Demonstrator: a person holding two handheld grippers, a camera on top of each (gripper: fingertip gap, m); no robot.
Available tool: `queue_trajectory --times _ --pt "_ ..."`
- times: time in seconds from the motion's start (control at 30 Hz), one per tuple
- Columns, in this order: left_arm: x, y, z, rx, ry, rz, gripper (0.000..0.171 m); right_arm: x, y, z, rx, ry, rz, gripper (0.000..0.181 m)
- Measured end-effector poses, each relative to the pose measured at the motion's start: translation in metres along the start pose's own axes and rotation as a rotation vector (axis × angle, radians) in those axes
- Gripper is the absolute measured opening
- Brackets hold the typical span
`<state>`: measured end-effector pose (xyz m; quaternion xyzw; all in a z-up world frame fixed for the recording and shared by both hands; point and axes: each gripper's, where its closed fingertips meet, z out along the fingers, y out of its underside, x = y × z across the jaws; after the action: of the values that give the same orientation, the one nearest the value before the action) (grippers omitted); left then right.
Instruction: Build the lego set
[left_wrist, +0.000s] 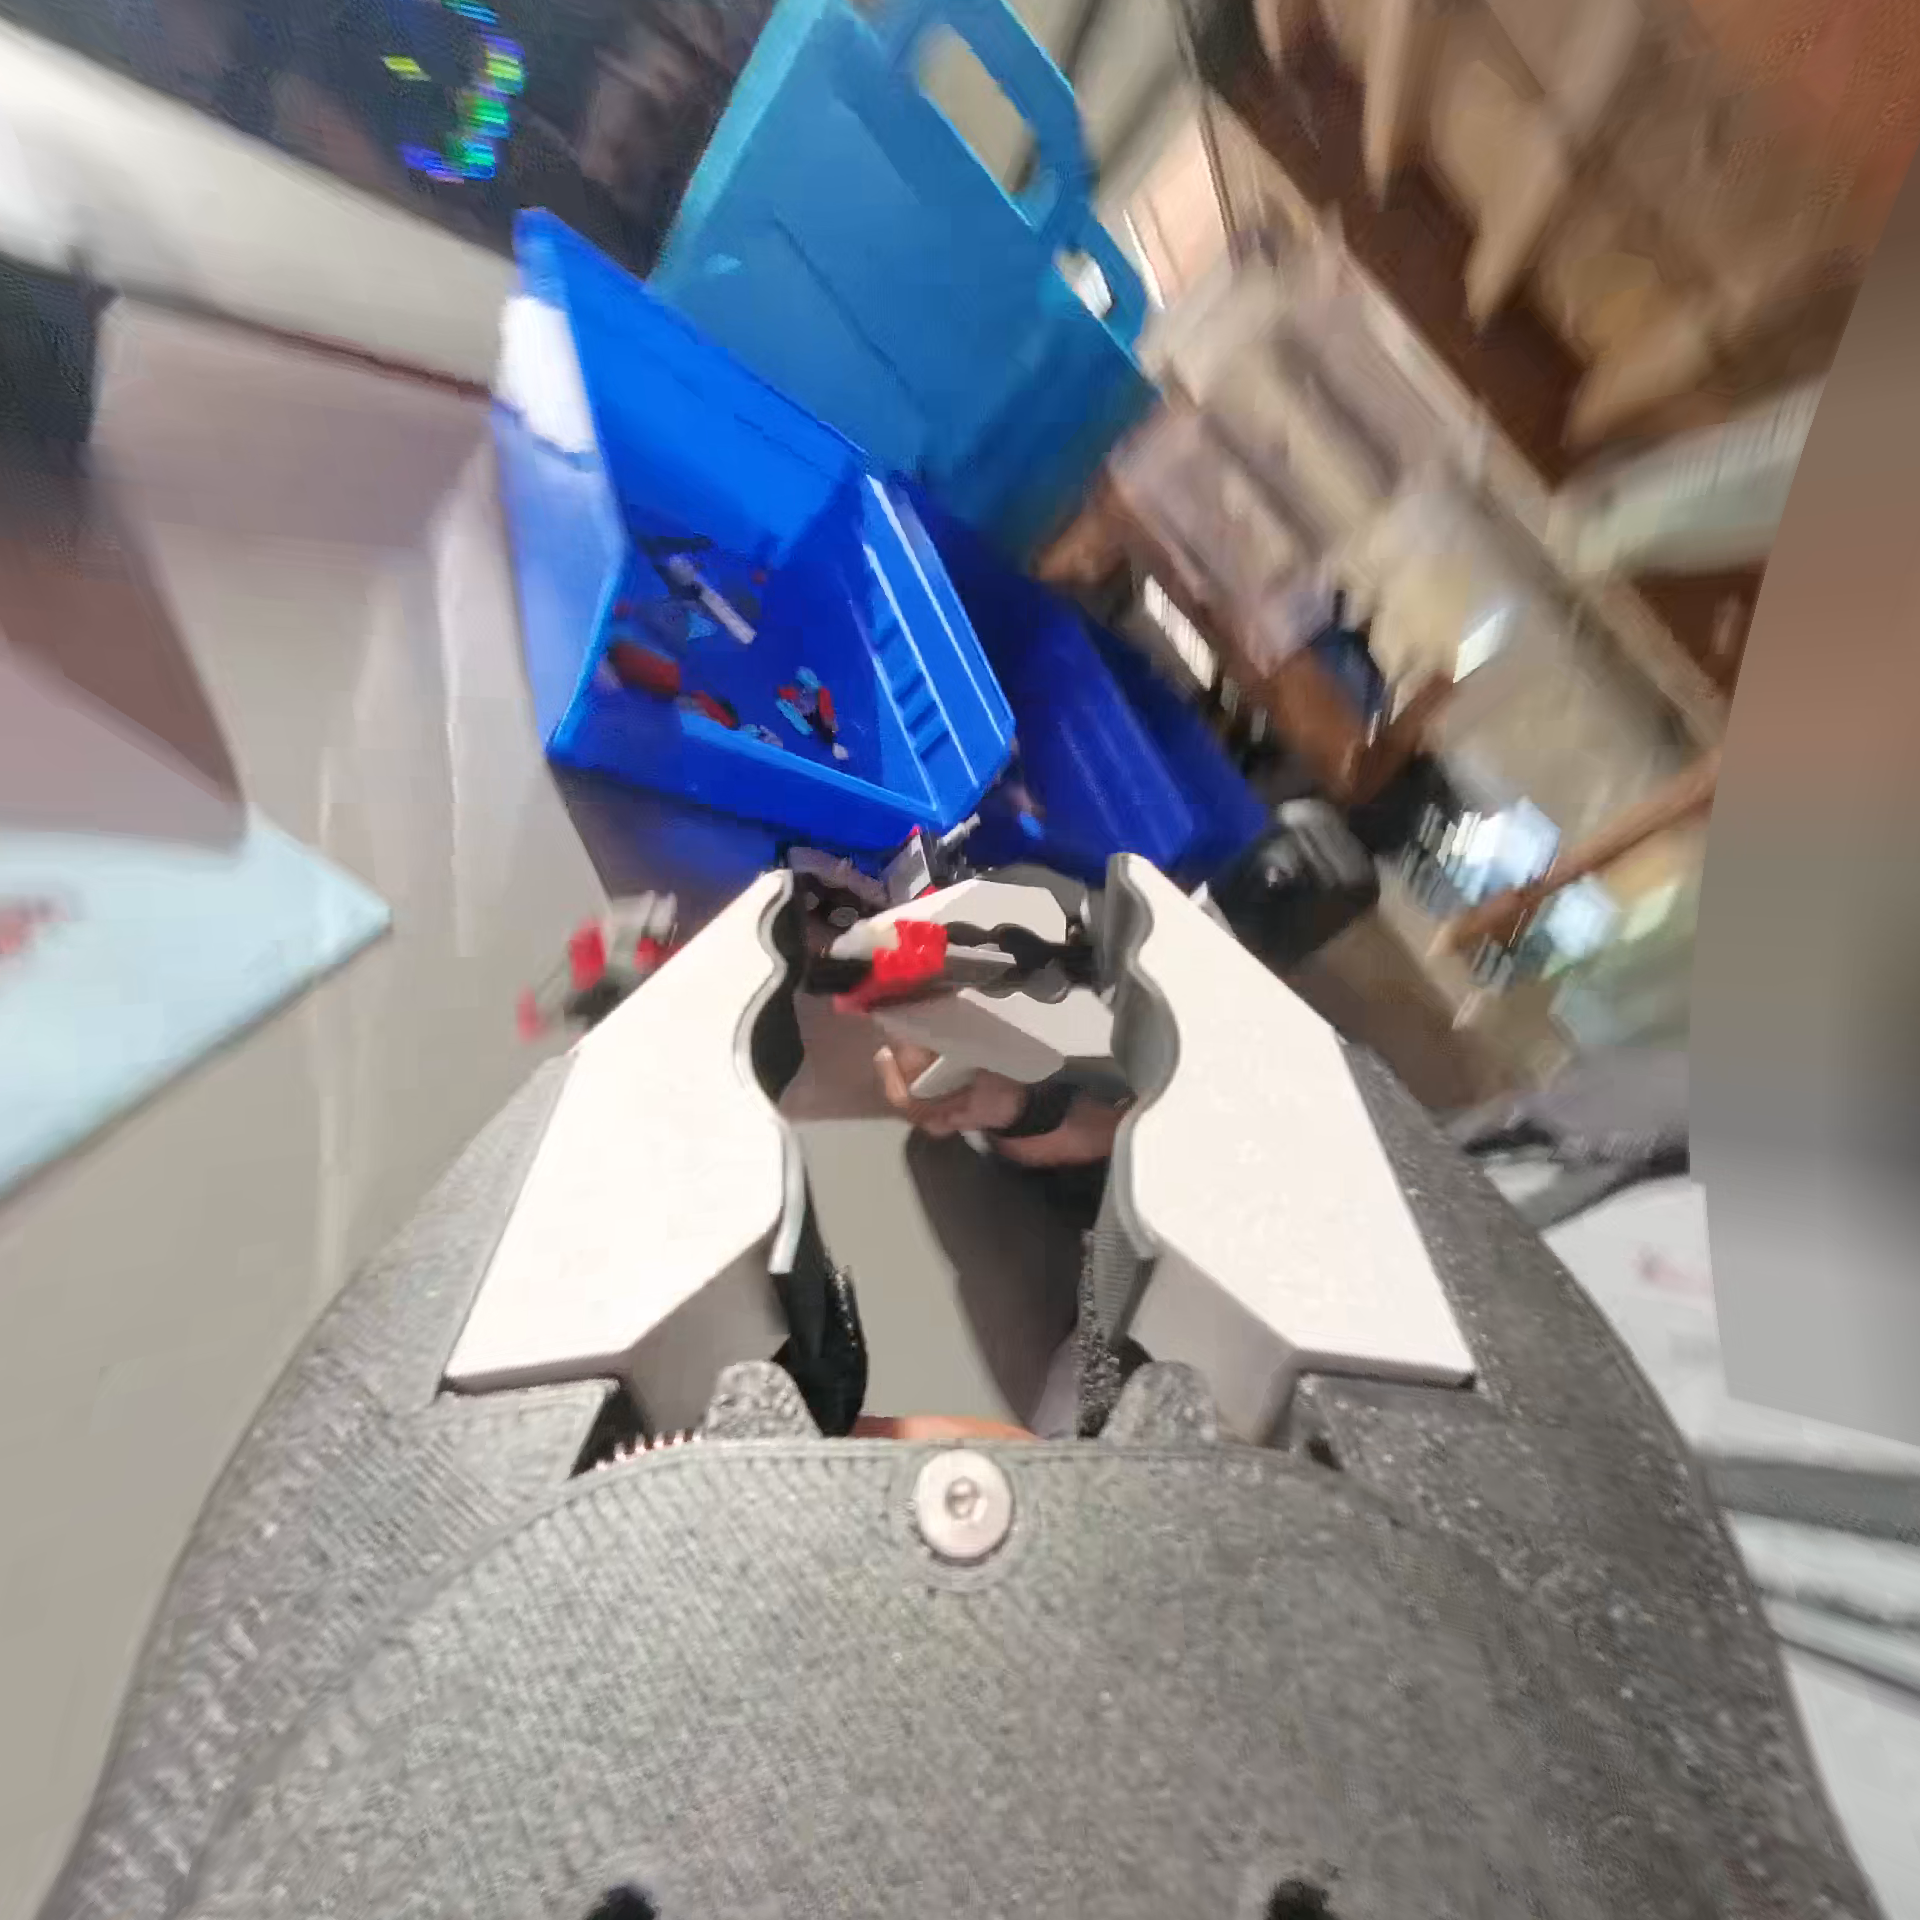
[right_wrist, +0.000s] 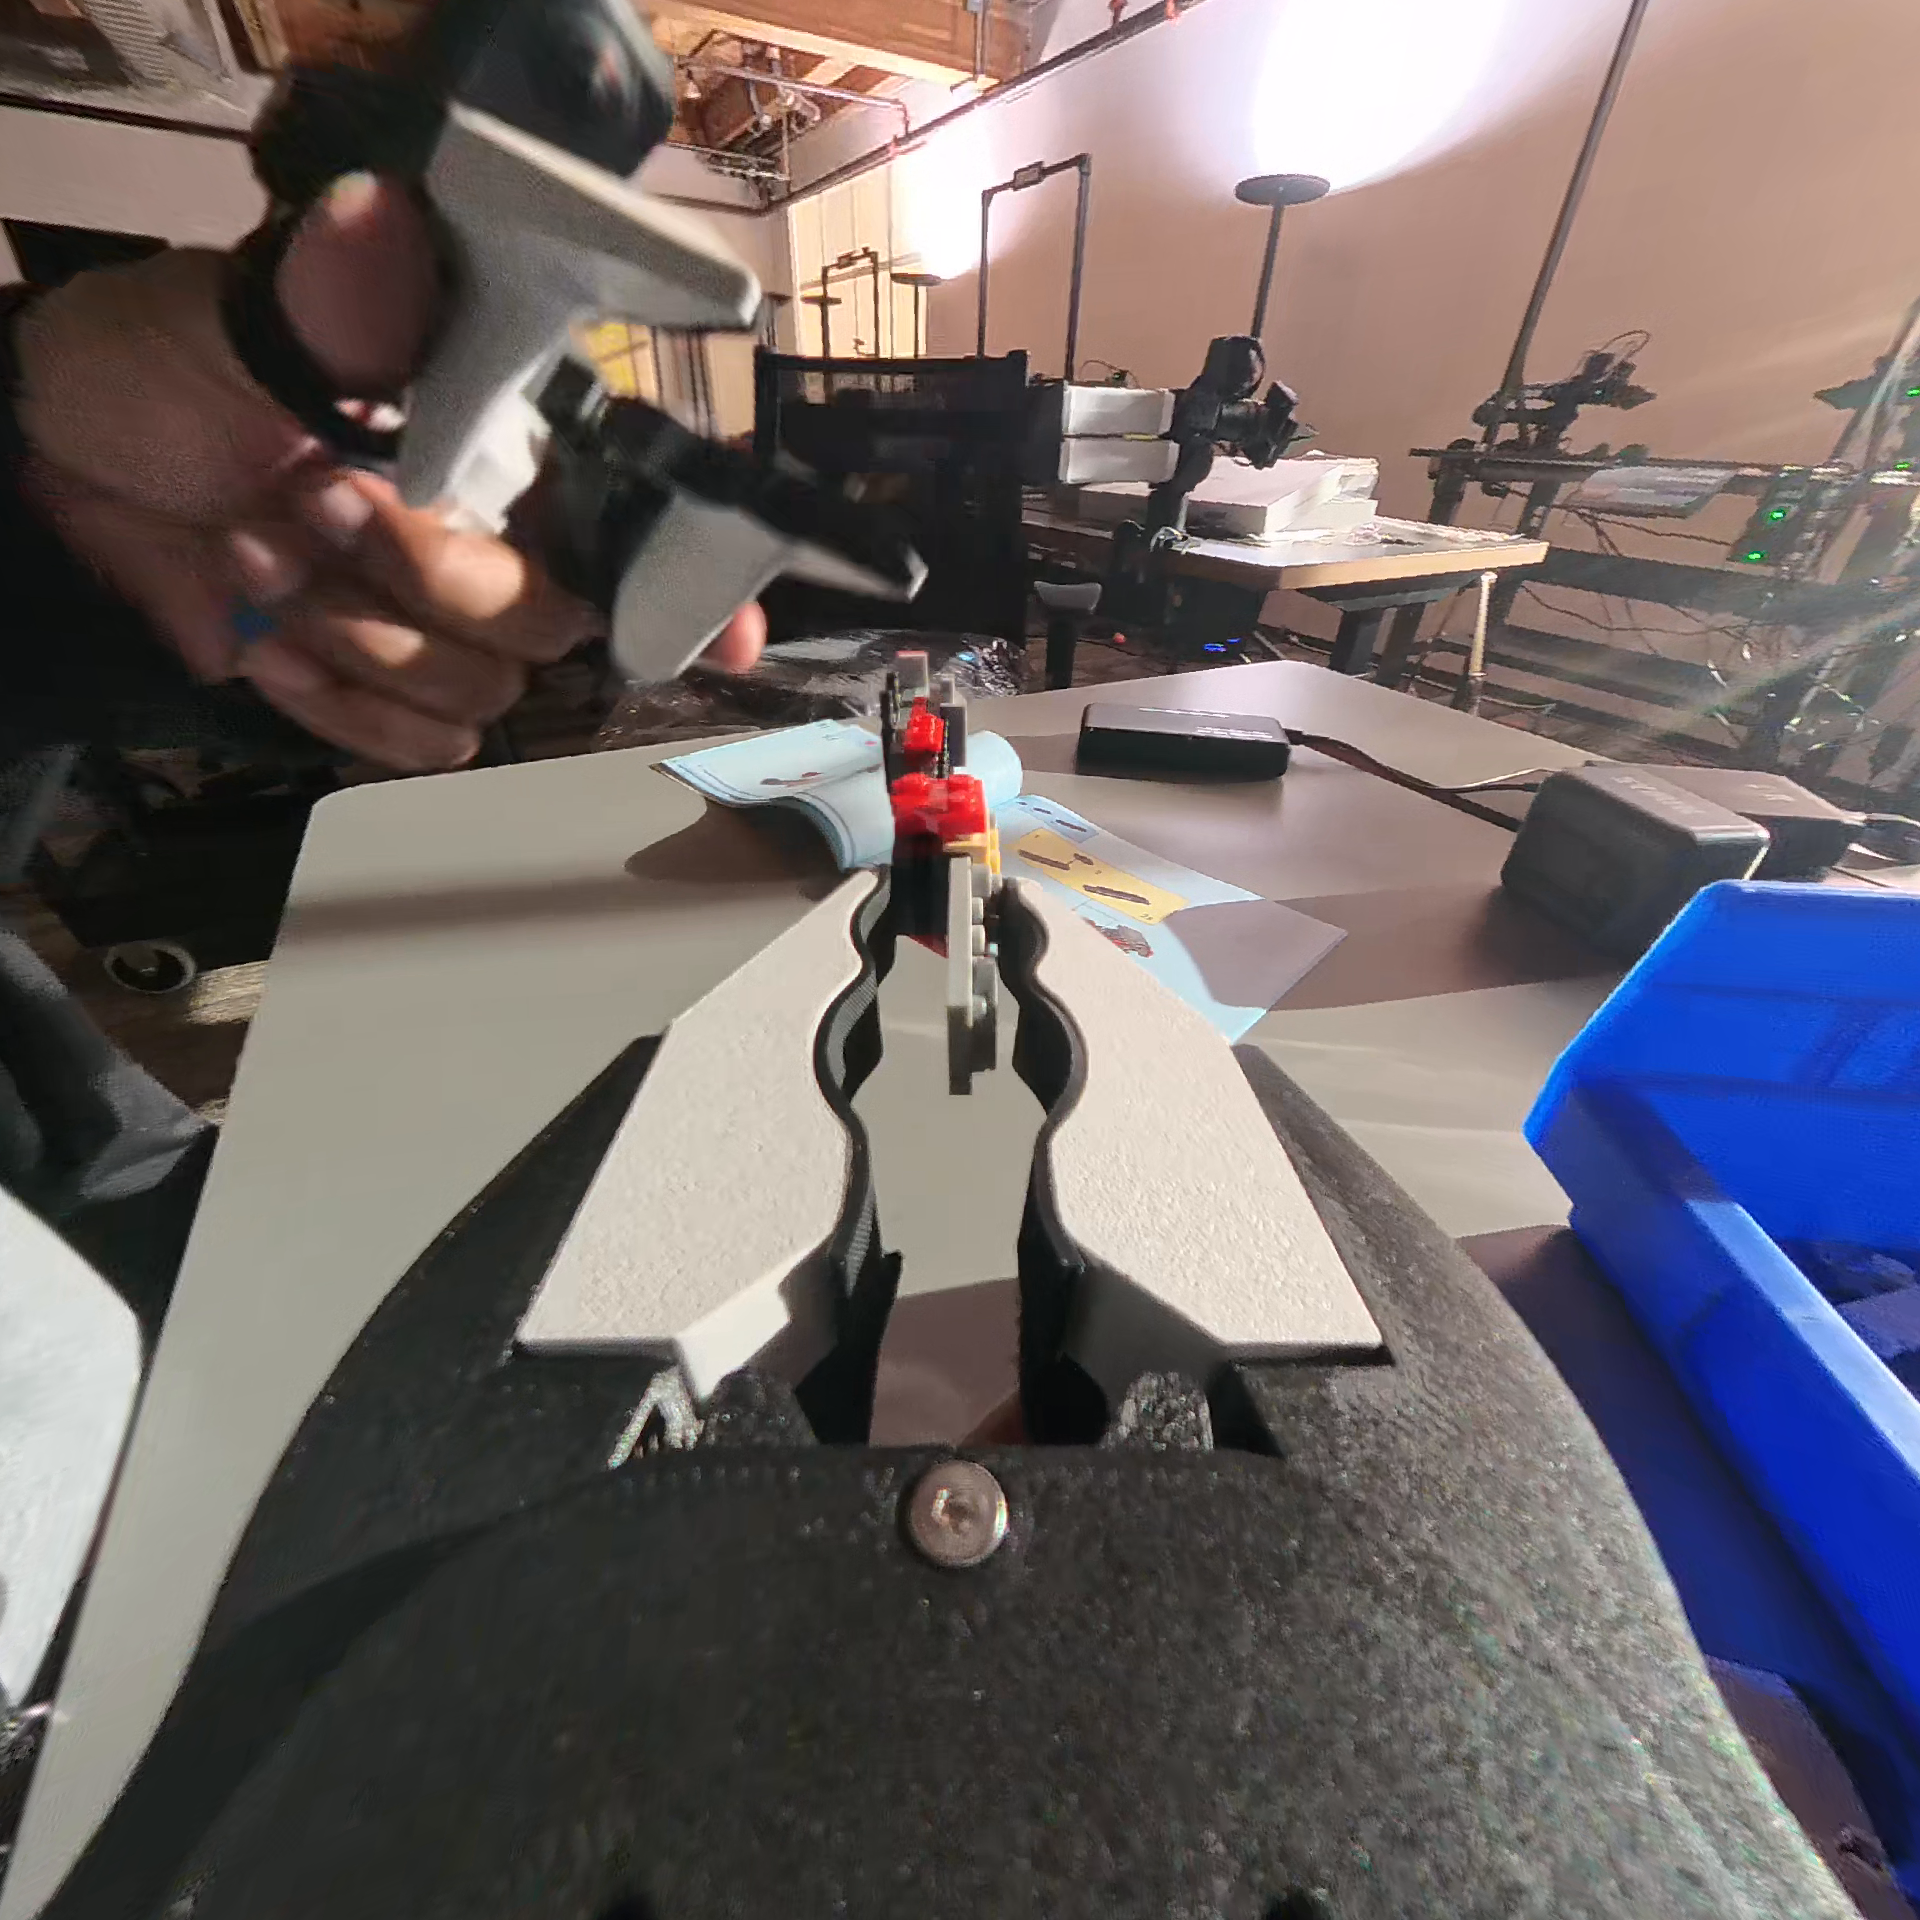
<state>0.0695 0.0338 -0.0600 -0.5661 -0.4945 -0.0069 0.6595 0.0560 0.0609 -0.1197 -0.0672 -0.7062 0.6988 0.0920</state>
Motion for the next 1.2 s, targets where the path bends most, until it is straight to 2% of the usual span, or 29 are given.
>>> queue_trajectory --times 0.1,0.2,0.27,0.4,0.73,0.83,1.2 --pt "-0.022 0.023 -0.006 0.152 -0.059 -0.343 0.071 0.002 -0.001 0.0 0.001 0.033 -0.019 0.021" --pt "-0.023 0.043 0.012 0.162 0.006 -0.547 0.075 0.0 -0.003 0.001 0.01 0.046 -0.037 0.021" --pt "-0.017 0.048 0.026 0.155 0.065 -0.617 0.075 -0.001 -0.004 0.001 0.01 0.051 -0.053 0.021" --pt "-0.011 0.053 0.045 0.123 0.094 -0.633 0.07 0.001 -0.004 -0.001 0.008 0.088 -0.1 0.021" --pt "-0.014 0.046 0.052 0.14 0.142 -0.677 0.051 0.0 -0.006 -0.002 0.008 0.117 -0.167 0.021" --pt "-0.012 0.045 0.054 0.146 0.164 -0.684 0.036 -0.002 -0.007 -0.002 0.01 0.116 -0.193 0.021" --pt "-0.01 0.048 0.051 0.129 0.19 -0.631 0.035 -0.007 -0.009 -0.003 0.022 0.108 -0.247 0.021"
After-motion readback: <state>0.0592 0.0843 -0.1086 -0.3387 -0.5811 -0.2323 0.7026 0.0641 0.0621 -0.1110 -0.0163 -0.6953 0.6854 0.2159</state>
